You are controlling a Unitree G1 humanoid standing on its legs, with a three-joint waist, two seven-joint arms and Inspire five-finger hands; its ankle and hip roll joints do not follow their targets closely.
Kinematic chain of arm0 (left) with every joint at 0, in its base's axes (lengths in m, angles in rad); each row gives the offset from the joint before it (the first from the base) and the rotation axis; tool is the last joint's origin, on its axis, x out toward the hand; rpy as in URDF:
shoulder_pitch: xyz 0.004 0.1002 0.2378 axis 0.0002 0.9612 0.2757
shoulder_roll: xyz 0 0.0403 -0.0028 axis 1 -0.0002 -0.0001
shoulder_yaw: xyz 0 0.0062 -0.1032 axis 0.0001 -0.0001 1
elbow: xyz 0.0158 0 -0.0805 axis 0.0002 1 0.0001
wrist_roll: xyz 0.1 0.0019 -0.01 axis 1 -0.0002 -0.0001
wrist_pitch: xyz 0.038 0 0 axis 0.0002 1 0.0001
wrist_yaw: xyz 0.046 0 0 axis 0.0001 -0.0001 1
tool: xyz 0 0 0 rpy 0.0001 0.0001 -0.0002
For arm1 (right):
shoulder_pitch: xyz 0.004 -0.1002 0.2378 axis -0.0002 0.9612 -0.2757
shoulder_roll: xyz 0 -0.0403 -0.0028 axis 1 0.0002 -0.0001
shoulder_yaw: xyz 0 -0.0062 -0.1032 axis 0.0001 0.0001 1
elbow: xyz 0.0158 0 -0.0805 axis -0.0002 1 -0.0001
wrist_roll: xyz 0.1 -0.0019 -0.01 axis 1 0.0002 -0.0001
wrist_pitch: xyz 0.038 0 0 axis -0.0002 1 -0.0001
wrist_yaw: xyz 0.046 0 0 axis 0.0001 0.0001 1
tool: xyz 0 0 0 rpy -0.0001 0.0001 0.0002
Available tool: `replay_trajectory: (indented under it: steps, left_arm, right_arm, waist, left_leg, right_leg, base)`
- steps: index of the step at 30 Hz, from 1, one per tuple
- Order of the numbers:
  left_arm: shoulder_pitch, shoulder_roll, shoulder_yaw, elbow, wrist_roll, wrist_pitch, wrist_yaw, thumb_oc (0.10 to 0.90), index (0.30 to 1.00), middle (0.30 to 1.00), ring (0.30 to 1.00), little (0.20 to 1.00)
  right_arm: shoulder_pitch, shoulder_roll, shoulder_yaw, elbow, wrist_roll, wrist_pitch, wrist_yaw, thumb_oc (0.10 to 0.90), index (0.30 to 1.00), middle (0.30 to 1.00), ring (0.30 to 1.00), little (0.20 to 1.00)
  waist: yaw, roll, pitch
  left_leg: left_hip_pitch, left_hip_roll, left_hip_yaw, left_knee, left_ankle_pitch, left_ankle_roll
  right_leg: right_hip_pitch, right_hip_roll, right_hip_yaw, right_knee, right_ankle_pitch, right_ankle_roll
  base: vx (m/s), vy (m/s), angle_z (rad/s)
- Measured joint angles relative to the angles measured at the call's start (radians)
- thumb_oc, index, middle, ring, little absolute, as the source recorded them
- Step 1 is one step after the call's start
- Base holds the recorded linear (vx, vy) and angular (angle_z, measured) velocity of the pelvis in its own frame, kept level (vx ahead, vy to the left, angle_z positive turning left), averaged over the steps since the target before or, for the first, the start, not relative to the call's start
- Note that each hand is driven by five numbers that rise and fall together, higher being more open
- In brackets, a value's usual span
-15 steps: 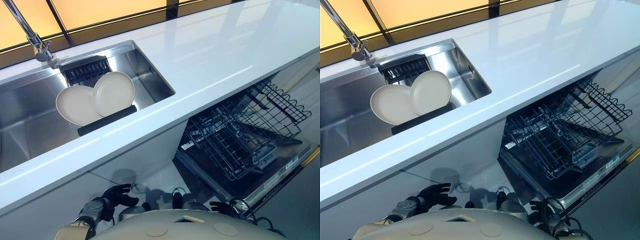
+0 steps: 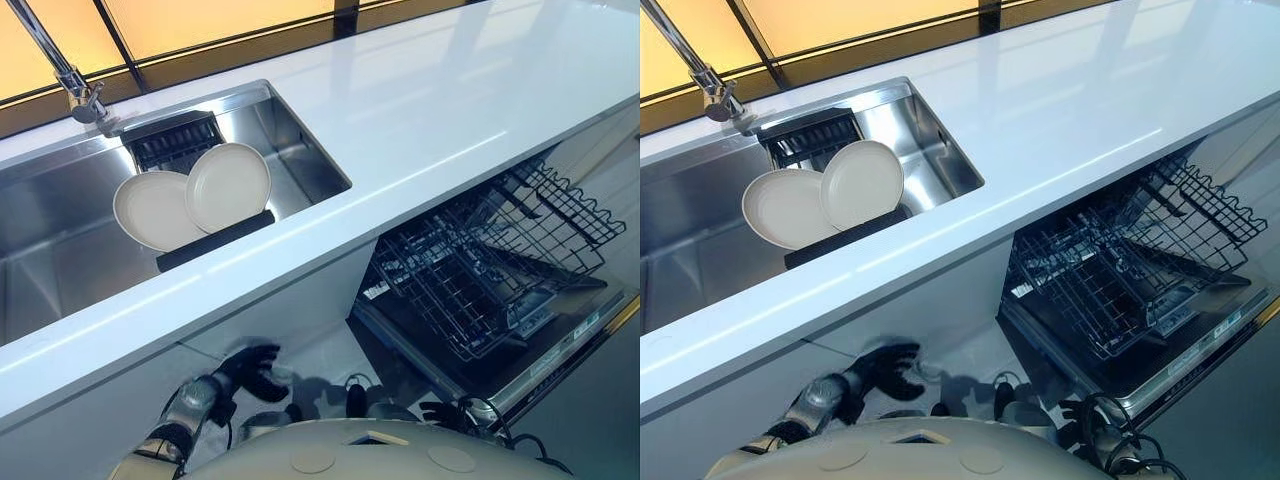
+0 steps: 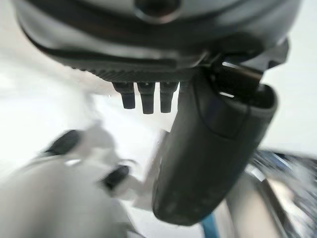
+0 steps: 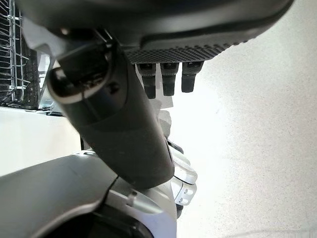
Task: Pick up plates and place into dishwasher.
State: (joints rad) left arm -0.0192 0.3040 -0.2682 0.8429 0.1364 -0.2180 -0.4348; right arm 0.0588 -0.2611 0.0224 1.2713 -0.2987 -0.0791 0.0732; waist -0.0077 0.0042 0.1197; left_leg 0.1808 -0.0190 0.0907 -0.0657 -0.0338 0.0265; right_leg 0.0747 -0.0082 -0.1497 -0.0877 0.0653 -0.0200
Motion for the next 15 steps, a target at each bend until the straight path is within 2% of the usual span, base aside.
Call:
replay_trajectory:
  steps: [2, 3, 6, 8, 10, 12, 13, 15]
  left_arm:
    - [-0.002, 0.027, -0.054, -0.111, -0.001, -0.006, -0.057, 0.8, 0.9, 0.9, 0.9, 0.9]
    - [-0.016, 0.036, -0.075, -0.189, -0.006, -0.022, -0.127, 0.8, 0.9, 0.9, 0.9, 0.9]
    - [-0.031, 0.064, -0.139, -0.336, -0.006, -0.026, -0.207, 0.8, 0.9, 0.9, 0.9, 0.9]
    - [-0.033, 0.097, -0.206, -0.475, 0.006, 0.006, -0.262, 0.8, 0.9, 0.9, 0.9, 0.9]
    - [-0.033, 0.105, -0.231, -0.562, -0.005, 0.042, -0.307, 0.8, 0.9, 0.9, 0.9, 0.9]
    - [-0.034, 0.119, -0.244, -0.69, -0.121, 0.14, -0.381, 0.8, 0.9, 0.9, 0.9, 0.9]
    - [-0.035, 0.126, -0.24, -0.749, -0.233, 0.238, -0.404, 0.8, 0.9, 0.9, 0.9, 0.9]
    - [-0.041, 0.105, -0.229, -0.799, -0.432, 0.374, -0.414, 0.8, 0.9, 0.9, 0.9, 0.9]
  right_arm:
    - [-0.001, -0.003, 0.001, -0.008, 0.0, 0.002, 0.001, 0.8, 0.9, 0.9, 0.9, 0.9]
    - [-0.002, -0.006, 0.003, -0.015, 0.0, 0.004, 0.002, 0.8, 0.9, 0.9, 0.9, 0.9]
    - [-0.013, -0.013, 0.015, -0.017, -0.001, 0.005, 0.003, 0.8, 0.9, 0.9, 0.9, 0.9]
    - [-0.02, -0.019, 0.037, -0.017, -0.001, 0.006, 0.002, 0.8, 0.9, 0.9, 0.9, 0.9]
    - [-0.025, -0.024, 0.046, -0.017, -0.002, 0.007, 0.002, 0.8, 0.9, 0.9, 0.9, 0.9]
    - [-0.035, -0.03, 0.069, -0.009, -0.002, 0.007, 0.0, 0.8, 0.9, 0.9, 0.9, 0.9]
    - [-0.038, -0.03, 0.074, -0.003, -0.002, 0.004, -0.003, 0.8, 0.9, 0.9, 0.9, 0.9]
    - [-0.039, -0.03, 0.074, 0.007, -0.001, -0.003, -0.008, 0.8, 0.9, 0.9, 0.9, 0.9]
  waist:
    - [-0.005, 0.004, 0.004]
    - [-0.013, 0.009, 0.009]
    - [-0.022, 0.02, 0.018]
    - [-0.024, 0.024, 0.024]
    - [-0.023, 0.03, 0.029]
    - [-0.022, 0.035, 0.034]
    - [-0.02, 0.035, 0.034]
    - [-0.019, 0.035, 0.034]
  left_leg:
    - [0.001, 0.0, 0.001, -0.007, 0.003, 0.001]
    - [0.004, 0.0, 0.001, -0.015, 0.006, 0.001]
    - [0.008, 0.001, 0.005, -0.022, 0.007, 0.001]
    - [0.014, 0.001, 0.005, -0.023, 0.008, 0.002]
    - [0.014, 0.001, 0.005, -0.023, 0.008, 0.002]
    - [0.013, 0.001, -0.002, -0.023, 0.009, 0.001]
    - [0.011, 0.002, -0.004, -0.023, 0.01, 0.001]
    - [0.004, 0.001, -0.011, -0.023, 0.012, 0.001]
  right_leg:
    - [-0.001, 0.001, 0.001, -0.001, 0.0, 0.0]
    - [-0.001, 0.001, 0.001, -0.003, 0.001, 0.001]
    - [-0.002, 0.003, 0.004, -0.003, 0.001, 0.001]
    - [0.0, 0.003, 0.004, -0.003, 0.001, 0.001]
    - [0.0, 0.003, 0.004, -0.003, 0.001, 0.001]
    - [0.001, 0.003, 0.003, -0.003, 0.001, 0.001]
    - [0.001, 0.003, 0.001, -0.004, 0.001, 0.001]
    - [0.0, 0.002, -0.004, -0.004, -0.002, 0.004]
  base:
    - [-0.05, 0.007, -0.02]
    - [0.0, 0.0, 0.0]
    - [0.0, 0.0, 0.0]
    - [0.0, 0.0, 0.0]
    - [0.0, 0.0, 0.0]
    - [-0.01, -0.026, 0.02]
    - [0.0, -0.068, 0.06]
    - [0.03, -0.09, 0.11]
